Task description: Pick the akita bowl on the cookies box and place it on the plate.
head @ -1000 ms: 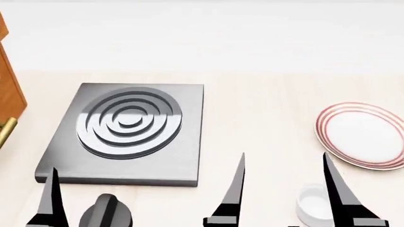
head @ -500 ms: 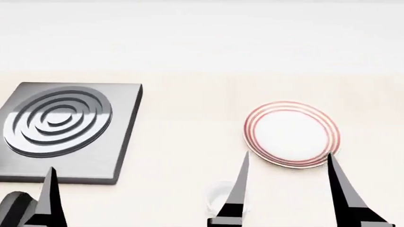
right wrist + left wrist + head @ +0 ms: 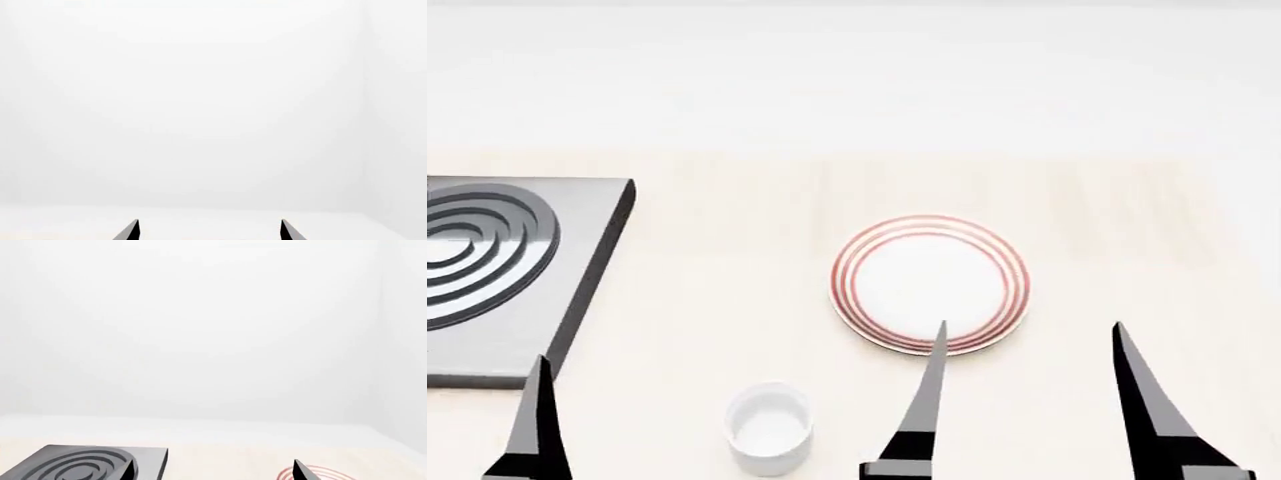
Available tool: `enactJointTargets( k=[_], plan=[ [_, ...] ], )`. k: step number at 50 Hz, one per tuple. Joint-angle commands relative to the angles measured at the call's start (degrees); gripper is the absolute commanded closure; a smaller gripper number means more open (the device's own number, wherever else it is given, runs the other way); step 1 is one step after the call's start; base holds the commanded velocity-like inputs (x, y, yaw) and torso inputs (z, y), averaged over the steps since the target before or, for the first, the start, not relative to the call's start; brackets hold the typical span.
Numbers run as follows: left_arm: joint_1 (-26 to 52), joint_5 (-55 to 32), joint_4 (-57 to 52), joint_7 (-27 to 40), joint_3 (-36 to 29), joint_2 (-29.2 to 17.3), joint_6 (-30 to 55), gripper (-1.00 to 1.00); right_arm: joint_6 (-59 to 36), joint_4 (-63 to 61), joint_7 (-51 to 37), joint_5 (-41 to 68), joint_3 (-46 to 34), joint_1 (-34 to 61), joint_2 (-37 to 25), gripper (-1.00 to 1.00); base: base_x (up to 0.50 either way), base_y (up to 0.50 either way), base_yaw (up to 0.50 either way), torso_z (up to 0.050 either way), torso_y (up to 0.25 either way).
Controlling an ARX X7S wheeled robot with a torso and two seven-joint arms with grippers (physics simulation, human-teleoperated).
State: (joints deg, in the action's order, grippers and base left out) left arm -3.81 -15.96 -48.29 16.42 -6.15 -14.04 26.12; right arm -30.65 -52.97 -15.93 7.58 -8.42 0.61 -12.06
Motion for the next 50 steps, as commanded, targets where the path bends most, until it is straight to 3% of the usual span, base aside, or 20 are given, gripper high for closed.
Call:
enactJointTargets(
  k=[1,37,50],
  plan=[
    [0.18,-0.39,0.1,-1.13,1.41,0.74,-0.05,-1.0,-0.8,0.54,1.2,-0.29,0.66,0.66,0.39,-1.0,0.0,0.0,0.0,0.048,-0.004],
    [0.66,-2.48,-0.04,-0.06,1.09,-0.37,0.74,-1.0,-0.36,0.73,-0.17,1.26,0.25,0.84,-0.81,-1.0,0.0,0.0,0.0,0.048,-0.005],
    [0.59,-1.49,-0.23,0.18,-0.29,-1.36,0.8,-1.0,-0.7,0.5,-0.72,1.65,-0.03,1.02,-1.15,-1.0,0.0,0.0,0.0,0.042,-0.178]
  ],
)
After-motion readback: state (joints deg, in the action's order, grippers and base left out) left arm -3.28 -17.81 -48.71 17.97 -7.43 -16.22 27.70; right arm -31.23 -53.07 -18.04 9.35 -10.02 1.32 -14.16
